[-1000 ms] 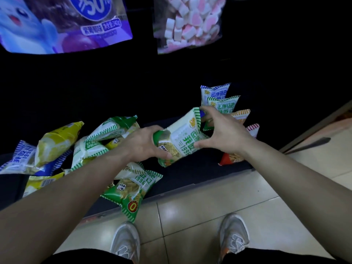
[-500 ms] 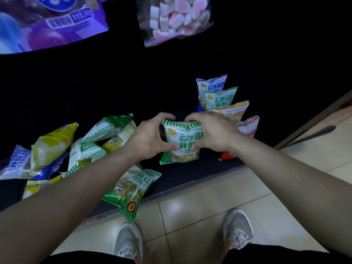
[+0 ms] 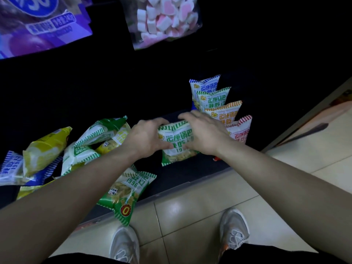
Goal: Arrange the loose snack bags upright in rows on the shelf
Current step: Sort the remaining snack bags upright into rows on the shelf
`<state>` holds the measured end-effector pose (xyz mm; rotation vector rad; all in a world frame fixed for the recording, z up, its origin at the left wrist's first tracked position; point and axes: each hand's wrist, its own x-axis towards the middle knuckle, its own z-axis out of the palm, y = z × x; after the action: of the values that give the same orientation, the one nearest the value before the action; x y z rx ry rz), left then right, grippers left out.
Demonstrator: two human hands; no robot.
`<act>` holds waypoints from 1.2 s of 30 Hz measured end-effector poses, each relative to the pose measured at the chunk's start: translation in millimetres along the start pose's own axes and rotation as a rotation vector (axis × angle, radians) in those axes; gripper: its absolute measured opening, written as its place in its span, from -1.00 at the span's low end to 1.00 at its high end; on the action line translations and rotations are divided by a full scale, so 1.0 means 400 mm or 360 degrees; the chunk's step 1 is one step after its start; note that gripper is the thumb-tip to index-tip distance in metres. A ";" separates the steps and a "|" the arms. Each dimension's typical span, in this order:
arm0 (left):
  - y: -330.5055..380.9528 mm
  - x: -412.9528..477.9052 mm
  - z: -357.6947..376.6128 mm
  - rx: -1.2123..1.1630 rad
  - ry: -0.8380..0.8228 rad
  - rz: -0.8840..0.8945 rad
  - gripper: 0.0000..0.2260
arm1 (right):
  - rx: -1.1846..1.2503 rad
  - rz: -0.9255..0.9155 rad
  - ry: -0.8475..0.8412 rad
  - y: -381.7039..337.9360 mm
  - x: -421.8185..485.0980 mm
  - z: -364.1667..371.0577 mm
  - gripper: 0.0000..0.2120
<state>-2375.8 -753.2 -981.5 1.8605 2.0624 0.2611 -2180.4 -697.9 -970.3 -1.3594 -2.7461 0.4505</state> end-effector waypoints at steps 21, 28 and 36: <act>-0.087 0.488 0.146 0.0205 0.0286 -0.0231 -0.29 | -0.0107 0.0234 -0.0399 0.124 0.139 0.188 -0.53; -0.097 0.512 0.122 0.0418 0.0335 -0.0127 -0.38 | -0.0061 0.0230 -0.0438 0.118 0.149 0.229 -0.55; -0.091 0.484 0.134 0.0771 0.0361 0.0011 -0.37 | -0.0119 0.0229 -0.0386 0.098 0.142 0.244 -0.63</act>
<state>-2404.3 -571.4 -1070.2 2.1953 2.4397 -0.0367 -2201.3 -654.1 -1079.7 -1.6293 -2.8914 0.5602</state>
